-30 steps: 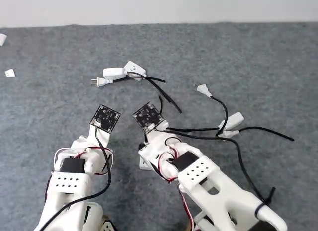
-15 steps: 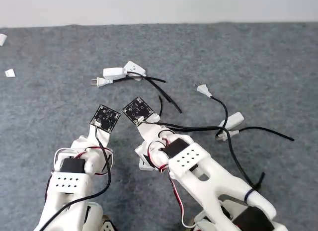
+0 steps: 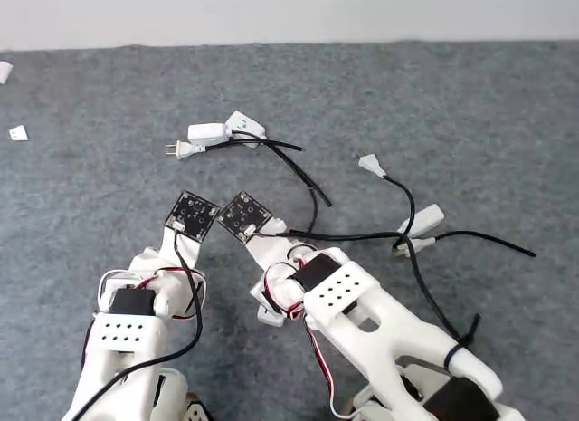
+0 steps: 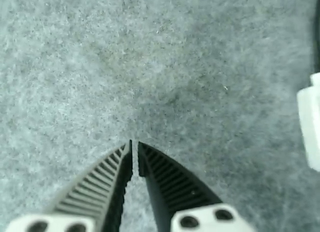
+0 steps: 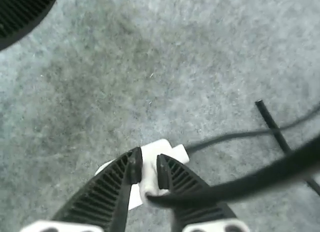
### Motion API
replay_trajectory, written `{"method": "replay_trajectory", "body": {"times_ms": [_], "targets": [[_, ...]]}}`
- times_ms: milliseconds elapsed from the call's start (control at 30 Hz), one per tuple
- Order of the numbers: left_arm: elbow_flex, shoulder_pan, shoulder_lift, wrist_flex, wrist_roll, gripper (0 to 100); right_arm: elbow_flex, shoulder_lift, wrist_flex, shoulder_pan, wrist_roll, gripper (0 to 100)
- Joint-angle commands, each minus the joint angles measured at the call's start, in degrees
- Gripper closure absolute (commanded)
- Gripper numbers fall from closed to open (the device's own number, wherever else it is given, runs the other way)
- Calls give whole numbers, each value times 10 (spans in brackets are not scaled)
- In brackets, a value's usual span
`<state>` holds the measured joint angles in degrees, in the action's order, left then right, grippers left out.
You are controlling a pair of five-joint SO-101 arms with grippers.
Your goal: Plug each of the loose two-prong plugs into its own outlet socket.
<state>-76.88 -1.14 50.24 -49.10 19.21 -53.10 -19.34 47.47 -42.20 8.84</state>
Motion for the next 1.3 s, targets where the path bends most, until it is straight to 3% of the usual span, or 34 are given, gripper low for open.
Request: {"method": "replay_trajectory", "body": {"times_ms": [0,200,267,400,600,767,1033,1267], "targets": [[2,-4,9,11,-2,985,-14,37,38,-13,-6,943],[2,-4,10,12,-2,985,4,38,38,-82,-197,688],[2,-4,11,12,-2,985,4,38,36,-107,-225,650],[1,-5,9,24,-2,985,4,34,41,-108,-207,687],[1,-17,9,27,-2,985,20,0,92,-44,-115,721],[1,-18,9,27,-2,985,18,-13,114,3,-113,723],[1,-18,9,27,-2,985,53,122,84,11,-113,727],[1,-18,9,28,-2,985,79,127,80,65,-114,959]]}}
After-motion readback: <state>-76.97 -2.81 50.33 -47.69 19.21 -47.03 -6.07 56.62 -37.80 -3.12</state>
